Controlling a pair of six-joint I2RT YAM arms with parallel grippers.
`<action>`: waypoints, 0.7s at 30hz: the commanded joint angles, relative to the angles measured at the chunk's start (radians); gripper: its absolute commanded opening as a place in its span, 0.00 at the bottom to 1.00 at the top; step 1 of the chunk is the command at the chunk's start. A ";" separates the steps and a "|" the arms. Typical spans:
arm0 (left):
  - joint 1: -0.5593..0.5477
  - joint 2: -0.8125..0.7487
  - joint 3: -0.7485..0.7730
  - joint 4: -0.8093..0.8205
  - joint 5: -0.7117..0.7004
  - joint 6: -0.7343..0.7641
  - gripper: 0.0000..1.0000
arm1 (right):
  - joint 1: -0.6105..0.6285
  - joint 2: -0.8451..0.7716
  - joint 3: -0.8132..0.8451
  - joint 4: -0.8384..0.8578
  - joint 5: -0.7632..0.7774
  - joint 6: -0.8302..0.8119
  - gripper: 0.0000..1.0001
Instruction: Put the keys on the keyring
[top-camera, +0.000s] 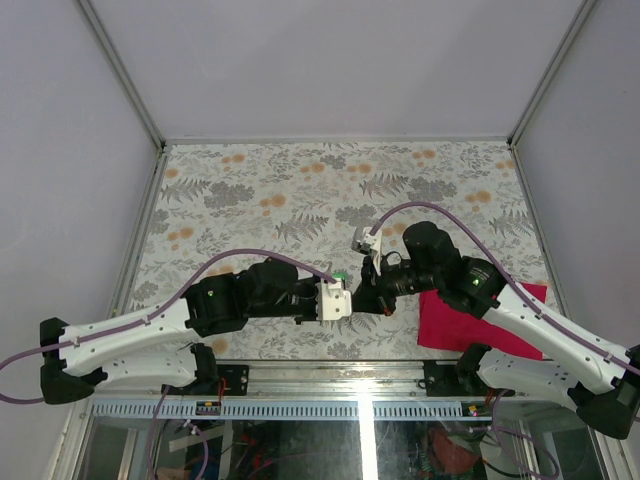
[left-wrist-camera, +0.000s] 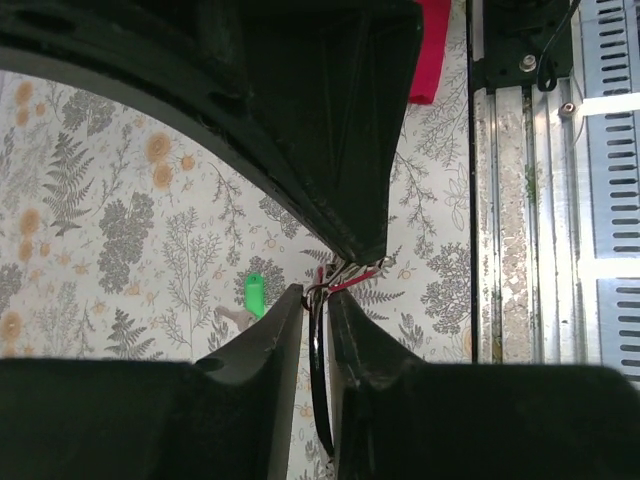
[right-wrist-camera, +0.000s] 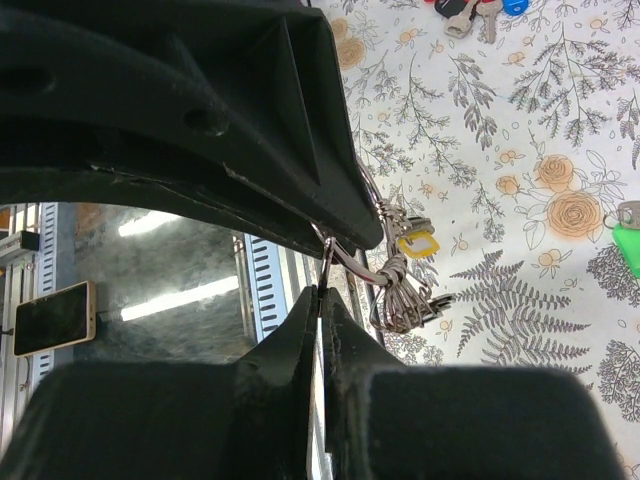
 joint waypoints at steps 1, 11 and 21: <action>-0.005 0.009 0.039 0.073 0.017 0.011 0.12 | 0.003 0.001 0.052 0.054 -0.036 -0.001 0.00; -0.005 -0.028 0.024 0.094 -0.022 -0.006 0.00 | 0.004 -0.053 0.038 0.080 0.062 0.026 0.12; -0.005 -0.143 -0.117 0.407 -0.159 -0.160 0.00 | 0.003 -0.222 -0.051 0.294 0.330 0.158 0.53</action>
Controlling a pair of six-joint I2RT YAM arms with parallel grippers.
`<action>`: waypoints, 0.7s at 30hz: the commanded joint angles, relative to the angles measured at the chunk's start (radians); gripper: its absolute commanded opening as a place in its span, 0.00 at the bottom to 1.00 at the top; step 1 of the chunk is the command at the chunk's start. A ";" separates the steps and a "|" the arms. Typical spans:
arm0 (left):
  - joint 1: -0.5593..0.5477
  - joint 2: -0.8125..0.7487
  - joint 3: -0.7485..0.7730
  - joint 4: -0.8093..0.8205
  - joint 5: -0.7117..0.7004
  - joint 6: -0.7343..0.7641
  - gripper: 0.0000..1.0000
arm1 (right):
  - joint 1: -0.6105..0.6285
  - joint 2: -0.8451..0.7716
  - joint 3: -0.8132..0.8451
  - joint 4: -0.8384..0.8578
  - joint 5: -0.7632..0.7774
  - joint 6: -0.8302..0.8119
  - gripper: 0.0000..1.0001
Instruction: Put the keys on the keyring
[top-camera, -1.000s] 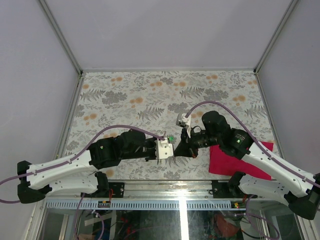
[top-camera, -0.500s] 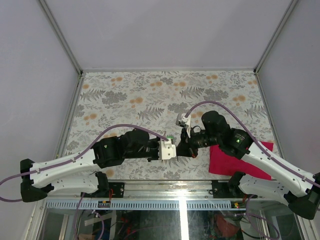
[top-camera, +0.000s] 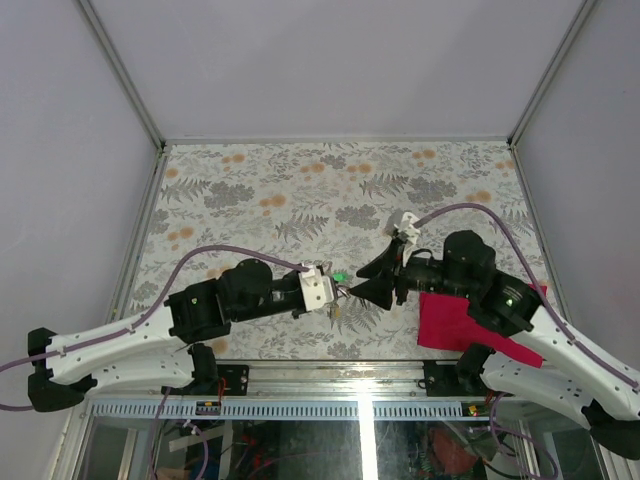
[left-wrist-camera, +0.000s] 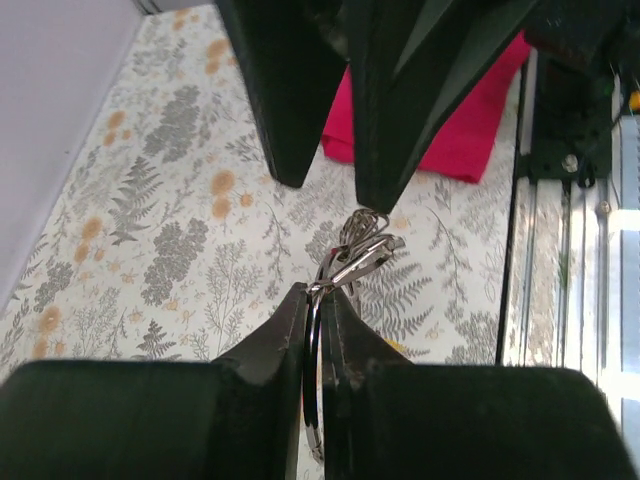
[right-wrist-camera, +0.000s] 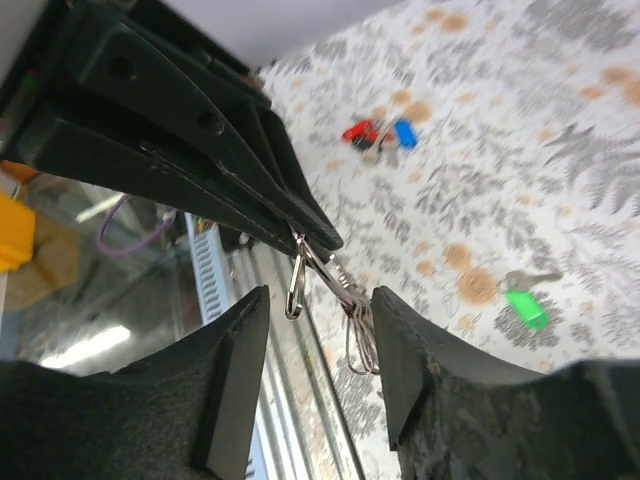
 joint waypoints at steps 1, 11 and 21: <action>-0.004 -0.051 -0.056 0.266 -0.093 -0.102 0.00 | 0.003 -0.083 -0.041 0.190 0.157 0.093 0.54; -0.005 -0.115 -0.185 0.564 -0.276 -0.314 0.00 | 0.004 -0.078 -0.040 0.286 0.273 0.309 0.57; -0.006 -0.123 -0.188 0.574 -0.332 -0.371 0.00 | 0.003 -0.023 0.037 0.218 0.188 0.240 0.50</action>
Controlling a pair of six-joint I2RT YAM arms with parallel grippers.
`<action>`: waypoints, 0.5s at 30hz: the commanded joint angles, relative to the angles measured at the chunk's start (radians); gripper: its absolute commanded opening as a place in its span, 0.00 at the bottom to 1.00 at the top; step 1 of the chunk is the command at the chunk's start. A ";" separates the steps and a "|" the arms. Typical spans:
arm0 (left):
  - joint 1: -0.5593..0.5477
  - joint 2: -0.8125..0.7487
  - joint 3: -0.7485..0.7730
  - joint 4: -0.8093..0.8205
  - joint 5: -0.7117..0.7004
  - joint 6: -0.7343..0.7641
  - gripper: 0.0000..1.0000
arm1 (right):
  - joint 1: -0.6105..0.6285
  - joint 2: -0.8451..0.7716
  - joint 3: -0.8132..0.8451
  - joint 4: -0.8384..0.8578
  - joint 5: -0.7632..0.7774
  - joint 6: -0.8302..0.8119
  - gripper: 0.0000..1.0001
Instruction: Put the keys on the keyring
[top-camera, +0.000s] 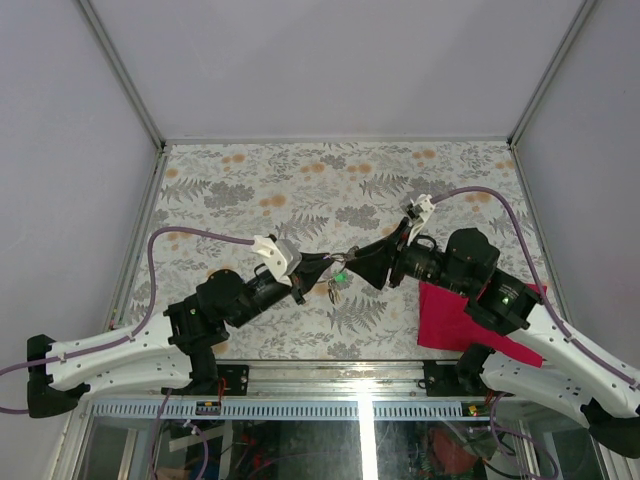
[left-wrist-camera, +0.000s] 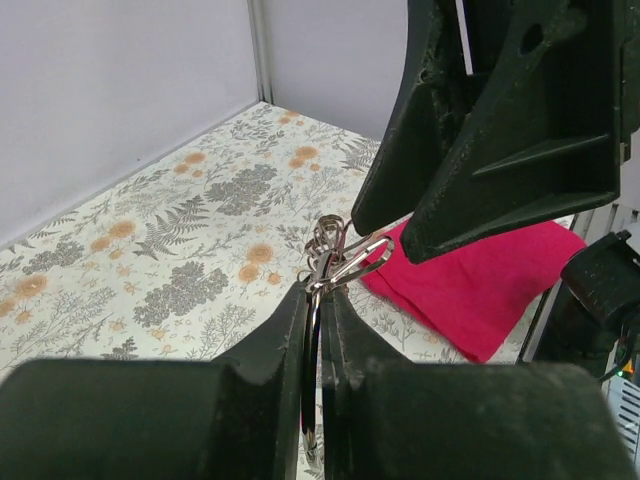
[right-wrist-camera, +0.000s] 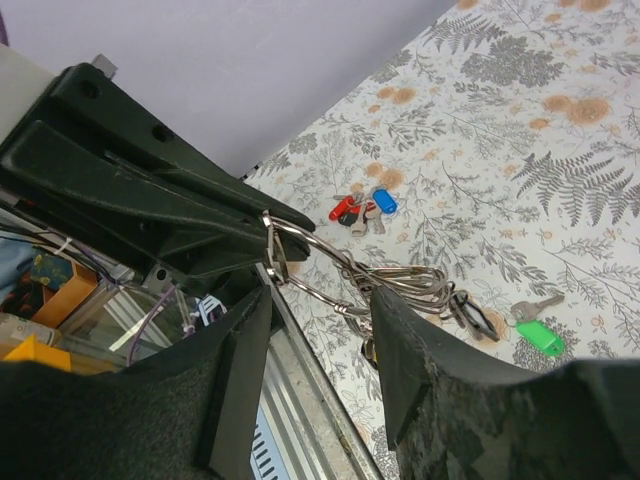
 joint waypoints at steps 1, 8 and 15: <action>-0.004 -0.012 0.008 0.118 -0.046 -0.044 0.00 | 0.003 0.000 0.063 0.043 -0.055 -0.027 0.50; -0.004 -0.007 0.017 0.094 -0.043 -0.047 0.00 | 0.002 0.024 0.062 0.087 -0.091 -0.050 0.44; -0.005 0.001 0.024 0.081 -0.038 -0.049 0.00 | 0.002 0.061 0.077 0.111 -0.108 -0.066 0.35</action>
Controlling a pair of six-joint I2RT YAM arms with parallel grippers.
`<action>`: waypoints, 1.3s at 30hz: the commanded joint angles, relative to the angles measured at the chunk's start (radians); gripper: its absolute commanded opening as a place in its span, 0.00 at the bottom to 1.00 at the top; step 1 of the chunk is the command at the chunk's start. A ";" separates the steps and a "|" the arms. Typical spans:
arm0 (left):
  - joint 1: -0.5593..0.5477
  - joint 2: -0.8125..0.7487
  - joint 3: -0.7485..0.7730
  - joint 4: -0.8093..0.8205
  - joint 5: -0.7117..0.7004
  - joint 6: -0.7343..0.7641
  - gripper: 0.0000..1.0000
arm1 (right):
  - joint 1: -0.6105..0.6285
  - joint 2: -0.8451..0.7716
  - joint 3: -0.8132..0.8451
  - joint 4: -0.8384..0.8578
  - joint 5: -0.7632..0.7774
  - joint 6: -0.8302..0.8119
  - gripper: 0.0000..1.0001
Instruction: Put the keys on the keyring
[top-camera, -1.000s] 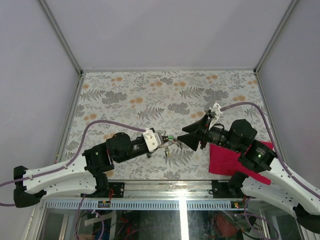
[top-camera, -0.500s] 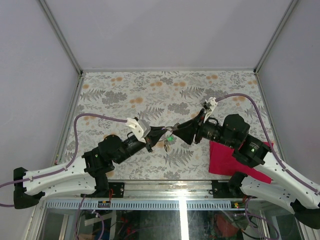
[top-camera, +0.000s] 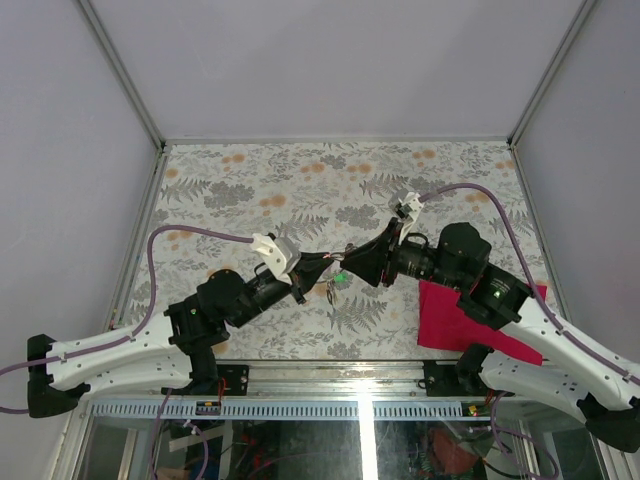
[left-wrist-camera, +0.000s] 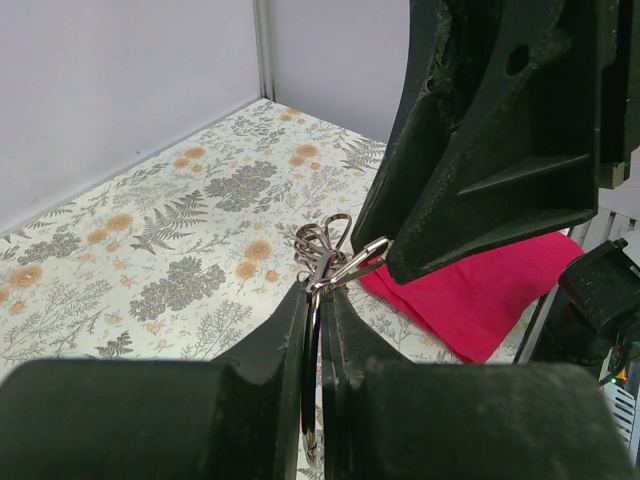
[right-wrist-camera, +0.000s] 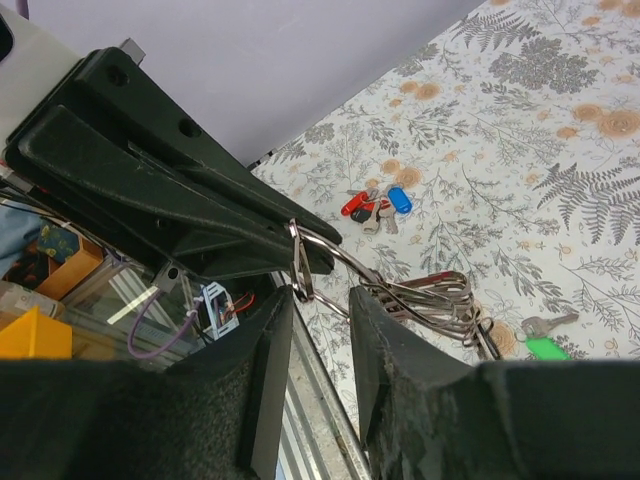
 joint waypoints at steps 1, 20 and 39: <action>-0.004 0.000 0.023 0.075 -0.015 -0.014 0.00 | 0.002 0.016 0.055 0.088 -0.031 -0.024 0.34; -0.005 -0.015 0.016 0.063 -0.026 -0.013 0.10 | 0.002 0.059 0.111 0.030 -0.050 -0.052 0.00; -0.004 -0.125 0.019 -0.047 0.129 0.245 0.53 | 0.003 0.200 0.448 -0.379 -0.035 -0.124 0.00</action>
